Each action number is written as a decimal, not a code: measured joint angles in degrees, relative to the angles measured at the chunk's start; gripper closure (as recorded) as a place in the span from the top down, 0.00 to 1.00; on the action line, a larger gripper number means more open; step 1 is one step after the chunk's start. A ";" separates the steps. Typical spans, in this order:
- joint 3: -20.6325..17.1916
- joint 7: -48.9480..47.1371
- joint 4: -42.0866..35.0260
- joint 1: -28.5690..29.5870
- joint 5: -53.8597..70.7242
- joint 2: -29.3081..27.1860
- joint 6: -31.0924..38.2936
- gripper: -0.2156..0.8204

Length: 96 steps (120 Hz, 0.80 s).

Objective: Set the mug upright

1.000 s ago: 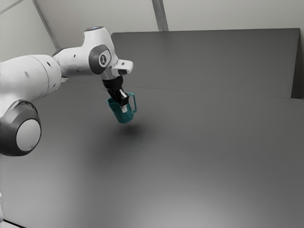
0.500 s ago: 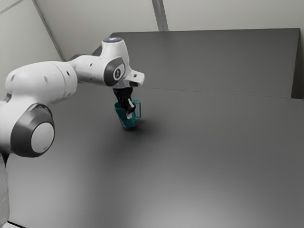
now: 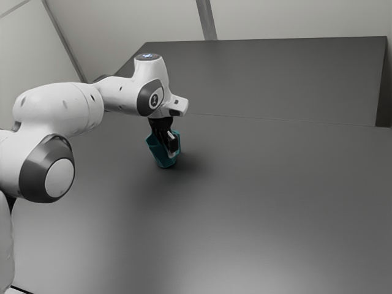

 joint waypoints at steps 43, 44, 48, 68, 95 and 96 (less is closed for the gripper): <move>0.45 -1.03 -1.14 0.04 -0.43 -8.73 -0.37 0.73; 0.46 -1.18 -1.17 0.06 -0.44 -9.08 -0.46 0.73; 0.49 -1.75 -1.25 0.11 -0.47 -10.53 -0.92 0.74; 0.47 -4.72 -1.26 1.30 1.35 -17.57 -5.83 0.77; -4.19 -8.37 -2.01 6.30 5.94 -26.07 -13.85 0.78; -4.20 -8.48 -1.89 6.31 6.03 -26.20 -14.11 0.78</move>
